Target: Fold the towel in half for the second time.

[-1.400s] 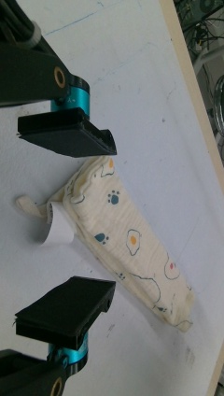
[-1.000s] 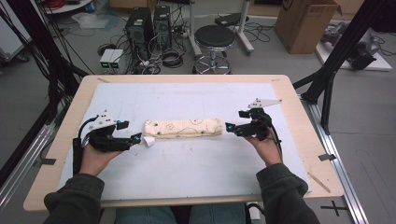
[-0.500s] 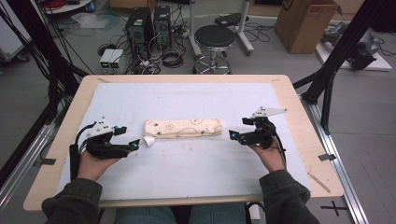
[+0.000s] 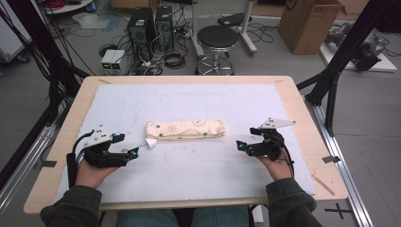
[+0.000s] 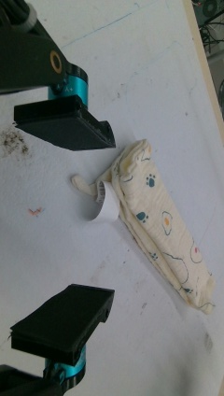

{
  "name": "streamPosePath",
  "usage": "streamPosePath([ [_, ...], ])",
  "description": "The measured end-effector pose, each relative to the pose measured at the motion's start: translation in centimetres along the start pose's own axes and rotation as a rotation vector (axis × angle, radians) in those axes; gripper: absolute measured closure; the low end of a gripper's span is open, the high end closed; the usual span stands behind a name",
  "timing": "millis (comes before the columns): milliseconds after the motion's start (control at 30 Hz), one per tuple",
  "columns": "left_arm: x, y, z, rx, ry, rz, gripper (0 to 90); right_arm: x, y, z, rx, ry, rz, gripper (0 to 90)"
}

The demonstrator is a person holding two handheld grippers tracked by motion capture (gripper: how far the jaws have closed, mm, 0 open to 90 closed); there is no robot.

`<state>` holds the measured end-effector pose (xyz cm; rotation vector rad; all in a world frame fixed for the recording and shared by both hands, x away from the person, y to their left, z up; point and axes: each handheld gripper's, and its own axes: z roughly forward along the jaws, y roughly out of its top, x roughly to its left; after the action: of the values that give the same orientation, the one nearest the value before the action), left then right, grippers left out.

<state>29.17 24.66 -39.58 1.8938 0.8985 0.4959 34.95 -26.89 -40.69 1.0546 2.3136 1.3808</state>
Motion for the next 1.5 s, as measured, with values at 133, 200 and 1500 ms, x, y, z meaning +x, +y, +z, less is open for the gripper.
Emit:
streamPosePath([
  [133,-0.1,-0.5,-0.2,-0.002,0.004,-0.007,23.4,0.0,-0.8,-0.4,0.008,-0.007,0.005,12.3],
  [200,-0.1,-0.8,-0.2,-0.004,0.001,-0.010,23.4,0.0,-1.0,-0.6,0.004,-0.011,0.011,12.3],
  [1500,-0.5,-4.1,-2.3,-0.005,0.051,-0.030,23.0,0.6,-4.8,-3.5,0.021,-0.037,-0.005,12.2],
])
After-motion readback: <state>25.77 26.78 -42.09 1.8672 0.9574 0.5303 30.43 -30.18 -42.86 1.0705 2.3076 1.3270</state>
